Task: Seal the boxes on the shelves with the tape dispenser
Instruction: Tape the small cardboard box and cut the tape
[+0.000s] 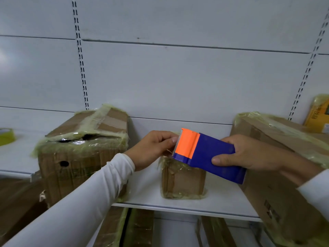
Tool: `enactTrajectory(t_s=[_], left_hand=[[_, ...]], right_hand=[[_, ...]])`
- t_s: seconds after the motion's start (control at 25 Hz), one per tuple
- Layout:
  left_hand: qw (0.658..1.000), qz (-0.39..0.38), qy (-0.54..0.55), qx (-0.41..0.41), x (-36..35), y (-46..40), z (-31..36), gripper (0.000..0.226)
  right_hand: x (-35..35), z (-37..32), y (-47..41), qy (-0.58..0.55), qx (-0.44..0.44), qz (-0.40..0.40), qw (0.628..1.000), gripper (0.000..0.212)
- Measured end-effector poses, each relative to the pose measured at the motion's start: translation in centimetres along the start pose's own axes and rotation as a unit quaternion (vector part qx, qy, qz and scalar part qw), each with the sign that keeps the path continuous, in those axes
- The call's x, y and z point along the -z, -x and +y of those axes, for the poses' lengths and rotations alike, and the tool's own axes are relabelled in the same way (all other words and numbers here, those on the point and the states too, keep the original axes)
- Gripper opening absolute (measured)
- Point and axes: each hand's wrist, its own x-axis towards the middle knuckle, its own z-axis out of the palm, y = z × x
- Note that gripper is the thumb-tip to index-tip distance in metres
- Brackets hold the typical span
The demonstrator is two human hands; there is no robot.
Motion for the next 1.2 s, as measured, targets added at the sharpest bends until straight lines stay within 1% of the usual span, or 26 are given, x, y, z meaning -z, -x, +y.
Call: enactTrajectory(t_s=[0.08, 0.2, 0.28, 0.4, 0.48, 0.56, 0.64, 0.76, 0.8, 0.88, 1.0, 1.08, 1.16, 1.2], left_hand=[[1.0, 0.002, 0.006, 0.01, 0.0, 0.4, -0.2, 0.025], [1.0, -0.021, 0.004, 0.013, 0.1, 1.0, -0.5, 0.023], [0.999, -0.004, -0.03, -0.009, 0.2, 1.4, -0.7, 0.022], [0.993, 0.035, -0.113, -0.029, 0.2, 2.0, -1.1, 0.024], [0.991, 0.062, -0.116, -0.028, 0.3, 2.5, -1.5, 0.024], [0.989, 0.124, -0.084, -0.007, 0.7, 3.2, -2.3, 0.021], [0.982, 0.175, -0.075, 0.019, 0.6, 3.4, -3.0, 0.023], [0.968, 0.224, -0.094, 0.057, -0.1, 2.9, -3.9, 0.026], [0.966, 0.233, -0.092, 0.067, -0.1, 2.7, -4.2, 0.026], [0.965, 0.231, -0.088, 0.088, 0.1, 2.7, -4.7, 0.026], [0.96, 0.234, -0.104, 0.111, 0.3, 2.9, -5.6, 0.026], [0.957, 0.236, -0.116, 0.122, -0.2, 2.7, -6.2, 0.026], [0.953, 0.239, -0.133, 0.132, -0.4, 2.2, -6.7, 0.027], [0.947, 0.243, -0.159, 0.136, -0.3, 2.0, -6.8, 0.026]], right_hand=[[-0.2, -0.4, -0.4, 0.003, 0.003, -0.005, 1.0, 0.051], [-0.7, -0.7, -0.8, 0.005, 0.006, -0.031, 0.999, 0.046], [-0.9, -0.7, -0.8, 0.0, 0.001, -0.045, 0.999, 0.043], [-1.6, -0.4, -0.9, 0.007, -0.008, -0.068, 0.998, 0.036], [-1.0, -0.4, -0.8, 0.036, -0.019, -0.082, 0.996, 0.034], [0.6, -0.4, -0.1, 0.08, -0.029, -0.086, 0.993, 0.039], [2.5, -0.2, 1.0, 0.117, -0.053, -0.068, 0.989, 0.044], [3.3, 0.2, 1.1, 0.117, -0.075, -0.054, 0.989, 0.039], [3.1, 0.3, 0.7, 0.114, -0.077, -0.059, 0.989, 0.037], [2.8, 0.3, -0.2, 0.132, -0.089, -0.072, 0.985, 0.04], [2.7, 0.4, -1.3, 0.149, -0.117, -0.086, 0.978, 0.056], [2.7, 0.5, -2.3, 0.154, -0.13, -0.09, 0.975, 0.063], [2.6, 1.0, -3.1, 0.151, -0.136, -0.094, 0.975, 0.063], [2.5, 1.2, -3.4, 0.147, -0.14, -0.095, 0.975, 0.06]])
